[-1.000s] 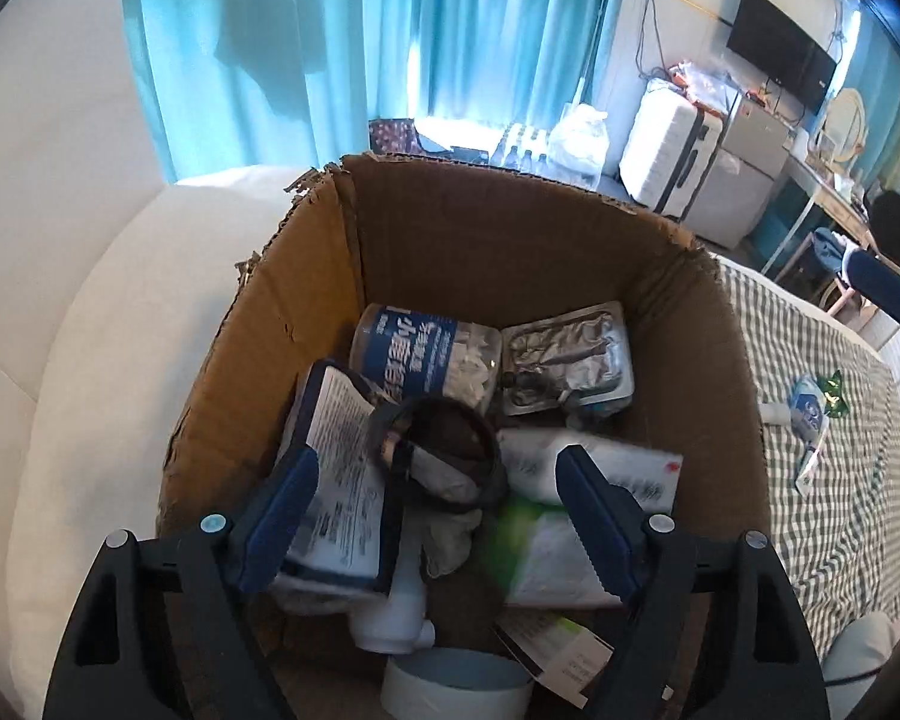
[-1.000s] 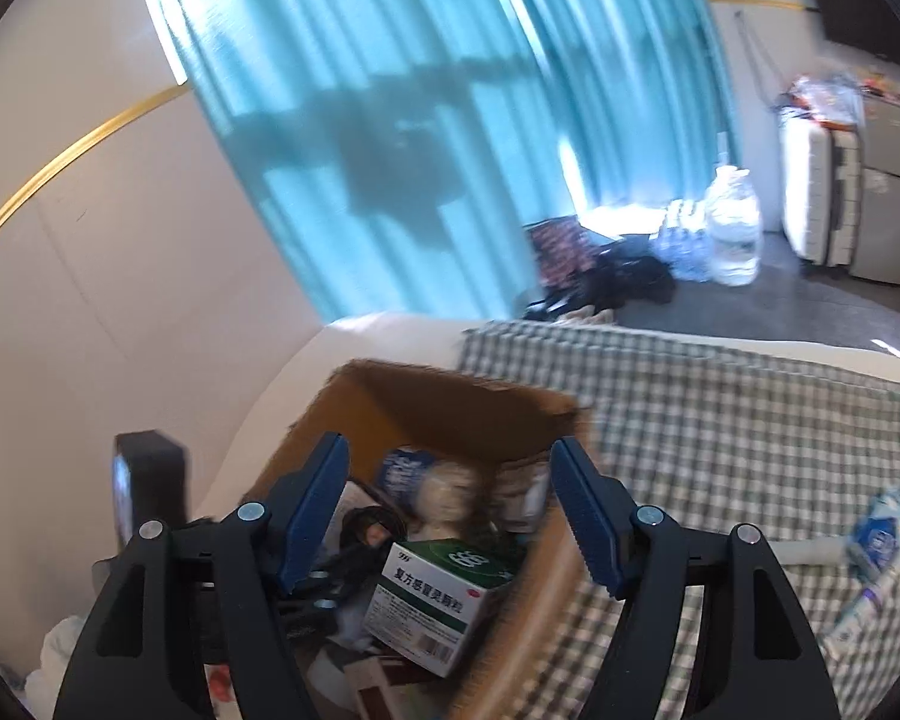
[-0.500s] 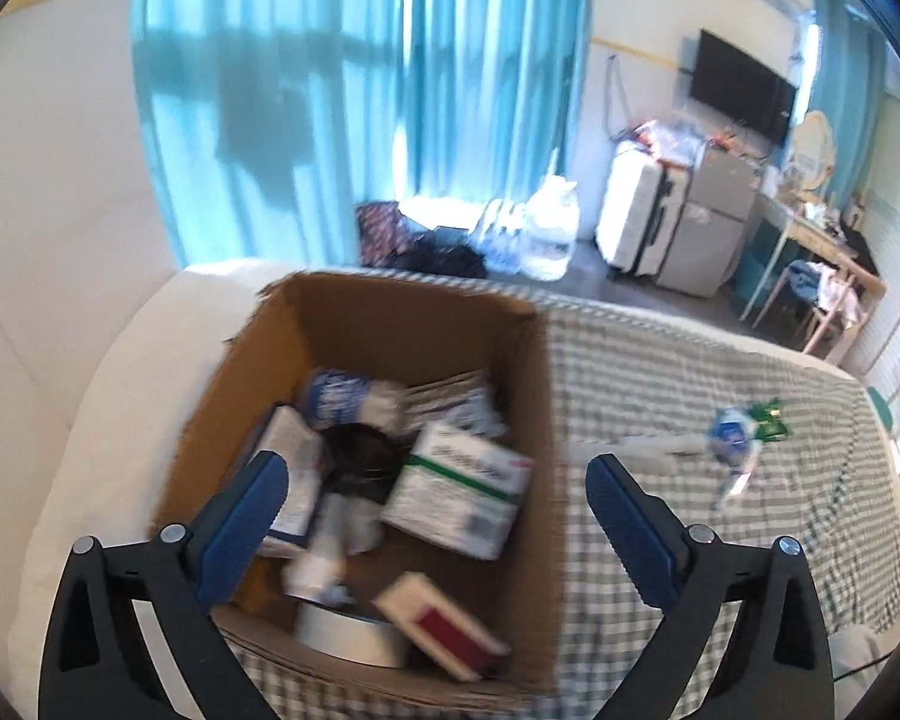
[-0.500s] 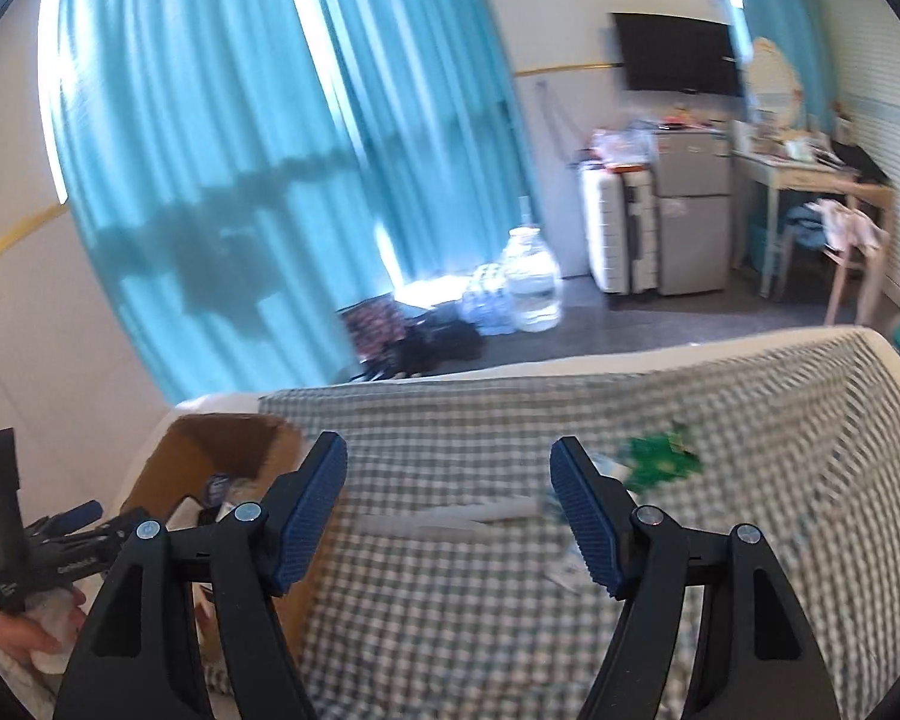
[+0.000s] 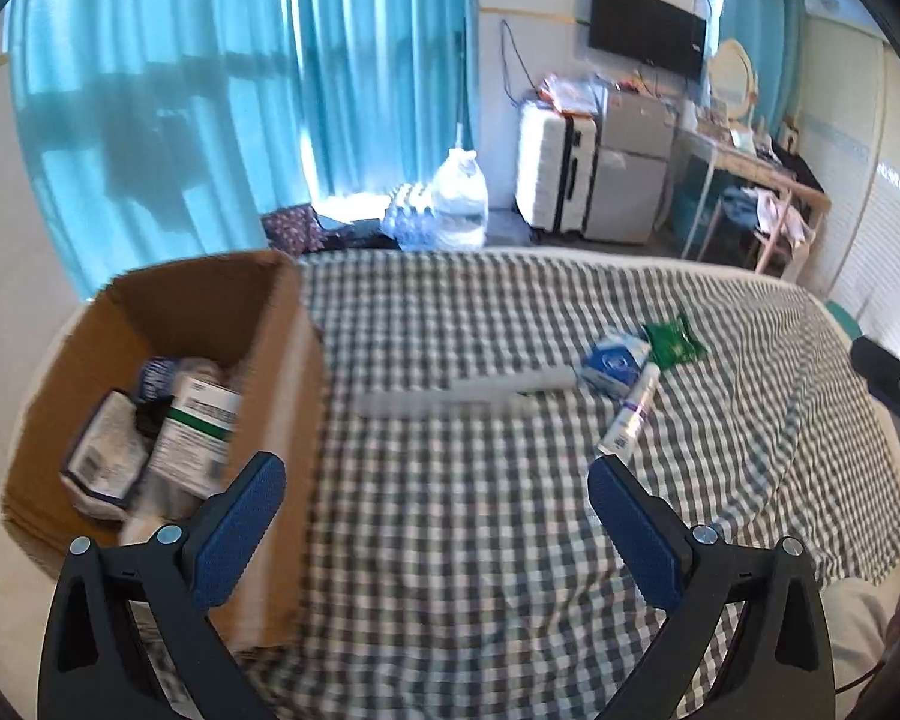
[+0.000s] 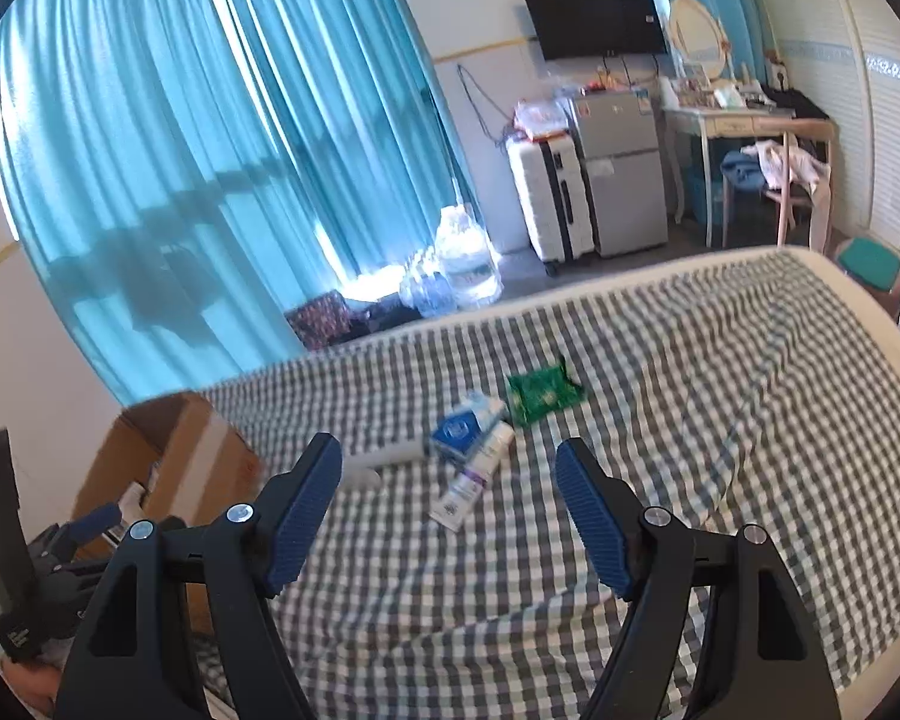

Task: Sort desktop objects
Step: 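Move both tools back over the comb, tube and tissue box, then grasp the blue tissue box with the left tool while the right tool grasps the toothpaste tube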

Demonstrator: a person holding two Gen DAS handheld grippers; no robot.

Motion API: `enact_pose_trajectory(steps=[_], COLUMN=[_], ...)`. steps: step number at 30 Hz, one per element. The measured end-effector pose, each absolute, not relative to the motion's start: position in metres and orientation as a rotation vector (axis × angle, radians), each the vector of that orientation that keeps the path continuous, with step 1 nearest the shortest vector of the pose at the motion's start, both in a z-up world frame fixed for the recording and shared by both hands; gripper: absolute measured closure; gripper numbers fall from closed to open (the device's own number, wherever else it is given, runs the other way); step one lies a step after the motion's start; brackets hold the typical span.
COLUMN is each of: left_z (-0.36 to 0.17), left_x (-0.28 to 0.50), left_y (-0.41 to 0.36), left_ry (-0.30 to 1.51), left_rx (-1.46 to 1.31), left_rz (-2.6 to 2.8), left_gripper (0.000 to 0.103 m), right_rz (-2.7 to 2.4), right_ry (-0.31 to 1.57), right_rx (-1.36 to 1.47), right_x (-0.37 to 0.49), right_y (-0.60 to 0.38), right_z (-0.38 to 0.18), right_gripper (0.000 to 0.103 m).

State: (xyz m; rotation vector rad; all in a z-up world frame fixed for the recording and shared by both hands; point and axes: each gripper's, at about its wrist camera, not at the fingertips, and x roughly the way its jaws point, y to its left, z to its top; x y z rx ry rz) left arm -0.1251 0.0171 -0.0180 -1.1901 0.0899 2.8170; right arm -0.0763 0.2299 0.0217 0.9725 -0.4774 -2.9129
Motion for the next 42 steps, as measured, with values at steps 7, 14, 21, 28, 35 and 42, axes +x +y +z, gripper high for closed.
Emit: enact_pose_trajectory(steps=[7, 14, 21, 28, 35, 42], left_z=[-0.064, -0.109, -0.14, -0.162, -0.154, -0.136], left_x=[-0.157, -0.205, -0.239, -0.243, -0.238, -0.255], left_y=[0.041, 0.047, 0.041, 0.04, 0.057, 0.11], left_ry=[0.11, 0.135, 0.119, 0.108, 0.128, 0.155], left_rx=[-1.273, -1.361, -1.416, -1.46, -1.424, -1.326], left_rz=[2.767, 2.739, 2.734, 2.705, 2.681, 2.623], left_gripper=[0.0, 0.0, 0.0, 0.0, 0.0, 0.0], right_rz=[-2.836, -2.751, -2.702, -2.735, -2.715, -2.748], right_ry=[-0.446, -0.451, -0.44, -0.36, -0.382, -0.47], right_rx=[1.11, 1.263, 1.435, 1.498, 1.436, 1.491], right_x=[-0.106, -0.162, -0.214, -0.237, -0.208, -0.183], right_y=[0.225, 0.215, 0.201, 0.19, 0.219, 0.281], right_z=[-0.03, -0.083, -0.13, -0.155, -0.134, -0.124], right_gripper=[0.053, 0.062, 0.062, 0.063, 0.088, 0.089])
